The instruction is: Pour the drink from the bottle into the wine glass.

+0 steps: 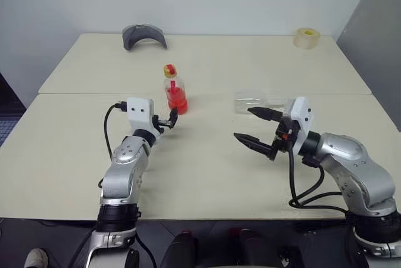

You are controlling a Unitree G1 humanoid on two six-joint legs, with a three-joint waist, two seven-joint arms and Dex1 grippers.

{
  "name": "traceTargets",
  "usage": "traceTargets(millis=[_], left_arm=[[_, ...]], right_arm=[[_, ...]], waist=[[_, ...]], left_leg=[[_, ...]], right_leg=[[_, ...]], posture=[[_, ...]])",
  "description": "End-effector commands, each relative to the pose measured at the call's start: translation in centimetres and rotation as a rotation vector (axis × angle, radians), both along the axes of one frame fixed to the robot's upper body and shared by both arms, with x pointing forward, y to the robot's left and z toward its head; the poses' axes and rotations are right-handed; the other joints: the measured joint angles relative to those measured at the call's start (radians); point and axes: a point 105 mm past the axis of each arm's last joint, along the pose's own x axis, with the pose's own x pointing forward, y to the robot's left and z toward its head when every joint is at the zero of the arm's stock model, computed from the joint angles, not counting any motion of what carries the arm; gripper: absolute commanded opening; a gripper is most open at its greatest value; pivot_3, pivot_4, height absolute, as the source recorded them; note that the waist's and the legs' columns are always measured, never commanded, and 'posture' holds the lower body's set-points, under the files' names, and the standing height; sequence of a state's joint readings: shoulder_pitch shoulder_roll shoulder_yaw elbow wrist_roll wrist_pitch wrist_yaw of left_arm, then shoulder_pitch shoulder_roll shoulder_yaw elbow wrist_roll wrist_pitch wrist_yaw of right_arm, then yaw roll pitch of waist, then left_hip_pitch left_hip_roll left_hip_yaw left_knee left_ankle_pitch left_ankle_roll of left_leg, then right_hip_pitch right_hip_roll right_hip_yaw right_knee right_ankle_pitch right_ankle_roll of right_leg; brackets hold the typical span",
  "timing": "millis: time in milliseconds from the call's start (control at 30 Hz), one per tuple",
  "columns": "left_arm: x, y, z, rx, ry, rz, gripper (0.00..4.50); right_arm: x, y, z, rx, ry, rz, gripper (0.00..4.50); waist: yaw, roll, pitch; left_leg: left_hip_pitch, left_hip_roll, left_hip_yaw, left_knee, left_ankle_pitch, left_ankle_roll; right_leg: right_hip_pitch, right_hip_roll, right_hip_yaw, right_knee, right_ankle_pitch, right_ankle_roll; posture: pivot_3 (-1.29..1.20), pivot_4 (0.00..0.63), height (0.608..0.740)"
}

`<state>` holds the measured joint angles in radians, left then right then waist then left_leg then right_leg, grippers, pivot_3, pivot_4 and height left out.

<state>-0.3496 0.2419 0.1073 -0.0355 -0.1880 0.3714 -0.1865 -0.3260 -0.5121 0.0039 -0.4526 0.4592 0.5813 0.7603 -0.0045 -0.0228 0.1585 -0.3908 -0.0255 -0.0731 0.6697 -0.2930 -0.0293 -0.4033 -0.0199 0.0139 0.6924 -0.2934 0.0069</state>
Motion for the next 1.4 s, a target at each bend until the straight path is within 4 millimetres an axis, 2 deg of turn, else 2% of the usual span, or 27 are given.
traceTargets(millis=[33,533,733,867,1167,1300,1400], left_arm=[[0.5,-0.4,1.3,0.021,-0.068,-0.010,4.43],[4.2,-1.1,1.3,-0.012,-0.091,-0.056,4.43],[6.4,-1.2,2.2,-0.028,-0.112,-0.052,4.43],[7.5,-1.7,2.0,-0.070,-0.099,-0.064,4.43],[8.4,-3.3,2.2,-0.090,-0.121,-0.120,4.43],[8.5,-3.5,2.4,-0.096,-0.133,-0.128,3.26],[8.6,-3.3,2.6,-0.095,-0.137,-0.129,2.72]], right_arm=[[0.1,0.0,1.1,0.009,-0.056,-0.003,4.30],[0.5,-0.3,1.8,0.017,-0.072,-0.058,4.30],[0.4,-0.2,2.1,0.012,-0.077,-0.059,4.30],[0.5,-0.2,2.1,-0.001,-0.079,-0.061,4.30],[0.5,-0.3,2.3,-0.006,-0.085,-0.077,4.30],[0.5,-0.5,2.4,-0.005,-0.086,-0.088,4.30],[0.7,-0.5,2.5,-0.002,-0.086,-0.097,4.30]], waist=[[0.002,0.000,0.000],[0.002,0.000,0.000],[0.002,0.000,0.000],[0.001,0.000,0.000],[0.000,-0.001,0.000],[0.000,-0.001,0.000],[0.000,-0.001,0.001]], left_leg=[[0.000,0.000,0.000,0.000,0.000,0.000],[-0.001,0.000,0.000,0.002,0.000,-0.001],[-0.002,0.000,-0.001,0.004,0.000,-0.001],[-0.003,-0.001,-0.001,0.006,0.000,-0.001],[-0.004,-0.001,-0.001,0.007,0.000,-0.001],[-0.004,-0.001,-0.001,0.007,0.000,-0.001],[-0.004,-0.001,-0.001,0.007,0.000,-0.001]], right_leg=[[0.000,0.000,0.000,0.000,0.000,0.000],[0.000,0.000,0.000,0.001,0.000,0.000],[-0.001,0.000,-0.001,0.002,0.000,0.000],[-0.001,0.000,-0.001,0.003,0.000,0.000],[-0.002,0.000,-0.002,0.003,0.000,0.000],[-0.002,-0.001,-0.001,0.003,0.000,0.000],[-0.002,-0.001,-0.002,0.003,0.000,0.000]], posture=[[0.00,0.150,0.740],[0.00,0.150,0.740],[0.00,0.150,0.740],[0.00,0.150,0.740],[0.00,0.150,0.740],[0.00,0.150,0.740],[0.00,0.150,0.740]])
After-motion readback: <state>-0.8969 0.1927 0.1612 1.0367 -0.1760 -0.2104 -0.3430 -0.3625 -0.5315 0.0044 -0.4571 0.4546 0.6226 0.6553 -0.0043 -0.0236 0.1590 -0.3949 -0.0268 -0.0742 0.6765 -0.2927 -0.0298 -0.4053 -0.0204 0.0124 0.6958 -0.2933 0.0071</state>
